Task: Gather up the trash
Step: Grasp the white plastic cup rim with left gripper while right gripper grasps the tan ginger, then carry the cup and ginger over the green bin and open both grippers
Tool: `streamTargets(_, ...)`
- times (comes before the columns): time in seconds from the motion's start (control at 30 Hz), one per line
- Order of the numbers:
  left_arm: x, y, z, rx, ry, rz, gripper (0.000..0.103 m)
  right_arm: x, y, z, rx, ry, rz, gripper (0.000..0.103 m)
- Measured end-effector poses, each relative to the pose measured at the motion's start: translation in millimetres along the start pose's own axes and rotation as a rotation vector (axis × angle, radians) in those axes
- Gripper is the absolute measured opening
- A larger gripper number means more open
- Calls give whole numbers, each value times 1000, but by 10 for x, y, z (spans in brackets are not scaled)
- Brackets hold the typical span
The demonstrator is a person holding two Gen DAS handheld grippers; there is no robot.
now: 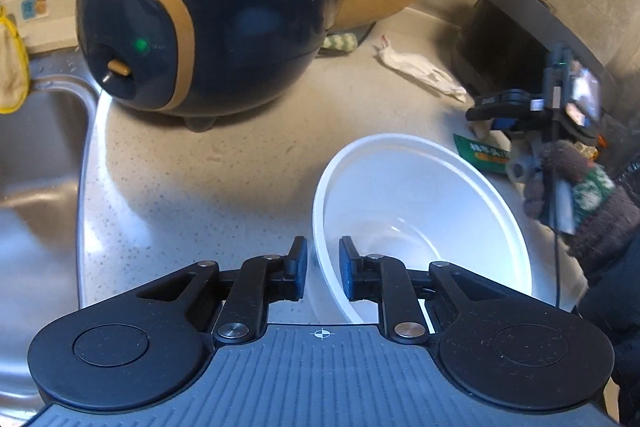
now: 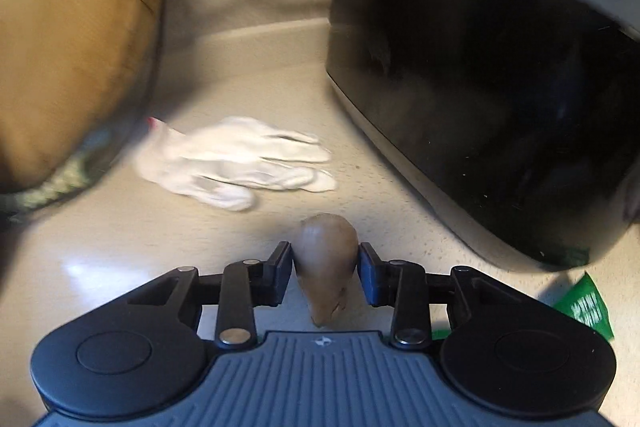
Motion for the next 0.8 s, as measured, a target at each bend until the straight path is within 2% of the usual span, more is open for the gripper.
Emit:
streamTargets(0.2,16,35,113,50,56,-7,18,291,-665,-153,-128,-10,37,35)
streamTargets(0.3,27,62,198,82,93,-25,17,535,-997,-195,-157,3,45,35)
streamTargets(0.4,40,97,272,145,101,-48,14,784,-1296,-215,-140,20,50,35)
streamTargets(0.53,80,116,392,223,133,-41,12,1096,-1662,-208,-61,33,61,35)
streamTargets(0.8,90,143,541,281,205,-27,12,1672,-2259,34,32,200,89,35)
Point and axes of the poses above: each gripper's, at about its wrist camera, not at the fingertips, and y roughly the way its jaws point, z to its right, x to its underside, the point moved 1 cm from there along y, roughly the way its jaws point, and after that the axes turned 8 degrees about -x, right-handed, at the moved point
